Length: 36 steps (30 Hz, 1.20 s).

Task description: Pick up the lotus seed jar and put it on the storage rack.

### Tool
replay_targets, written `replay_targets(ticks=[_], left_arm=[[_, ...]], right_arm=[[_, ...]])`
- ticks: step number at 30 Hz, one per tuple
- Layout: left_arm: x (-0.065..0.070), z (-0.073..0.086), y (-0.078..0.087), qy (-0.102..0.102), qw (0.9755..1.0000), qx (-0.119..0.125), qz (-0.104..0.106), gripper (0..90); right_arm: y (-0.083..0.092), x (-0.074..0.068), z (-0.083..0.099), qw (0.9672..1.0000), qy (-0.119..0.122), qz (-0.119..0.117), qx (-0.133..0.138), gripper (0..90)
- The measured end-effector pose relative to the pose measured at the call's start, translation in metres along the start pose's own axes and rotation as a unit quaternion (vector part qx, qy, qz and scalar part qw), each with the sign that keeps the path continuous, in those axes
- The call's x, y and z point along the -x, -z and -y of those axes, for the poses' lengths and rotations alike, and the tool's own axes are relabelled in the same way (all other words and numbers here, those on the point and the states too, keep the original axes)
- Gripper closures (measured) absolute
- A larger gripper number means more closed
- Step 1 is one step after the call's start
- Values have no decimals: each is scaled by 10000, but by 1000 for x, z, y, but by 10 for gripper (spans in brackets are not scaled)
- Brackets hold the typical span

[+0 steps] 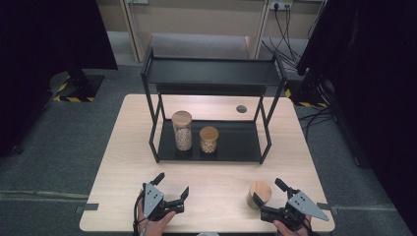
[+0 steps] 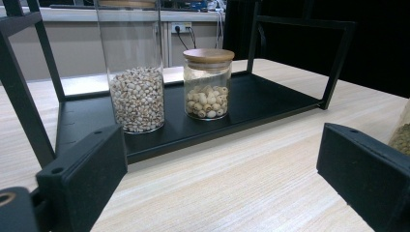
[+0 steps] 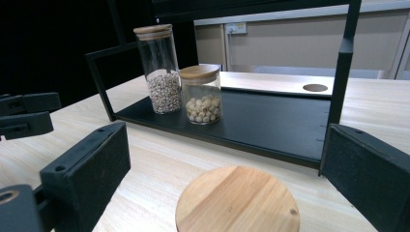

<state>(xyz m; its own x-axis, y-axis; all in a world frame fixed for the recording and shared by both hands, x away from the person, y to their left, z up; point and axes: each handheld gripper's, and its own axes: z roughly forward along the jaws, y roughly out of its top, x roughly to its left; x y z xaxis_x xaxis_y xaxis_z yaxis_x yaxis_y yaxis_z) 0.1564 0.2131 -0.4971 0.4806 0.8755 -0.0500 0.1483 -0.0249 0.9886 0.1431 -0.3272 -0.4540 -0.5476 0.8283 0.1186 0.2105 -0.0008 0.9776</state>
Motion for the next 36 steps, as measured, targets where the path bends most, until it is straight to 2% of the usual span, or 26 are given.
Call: replay_targets(ticks=[6,12,36], left_arm=[[0,0,1,-2,10000,13,-8,33],[0,0,1,-12,10000,31,-19,33],[0,0,1,-15,10000,38,-18,33]], right_arm=[[7,-1,5,10000,11,30,41,39],[11,1,11,10000,-75,40,-20,38],[10,2,17,9999,-67,-15,-156,37]])
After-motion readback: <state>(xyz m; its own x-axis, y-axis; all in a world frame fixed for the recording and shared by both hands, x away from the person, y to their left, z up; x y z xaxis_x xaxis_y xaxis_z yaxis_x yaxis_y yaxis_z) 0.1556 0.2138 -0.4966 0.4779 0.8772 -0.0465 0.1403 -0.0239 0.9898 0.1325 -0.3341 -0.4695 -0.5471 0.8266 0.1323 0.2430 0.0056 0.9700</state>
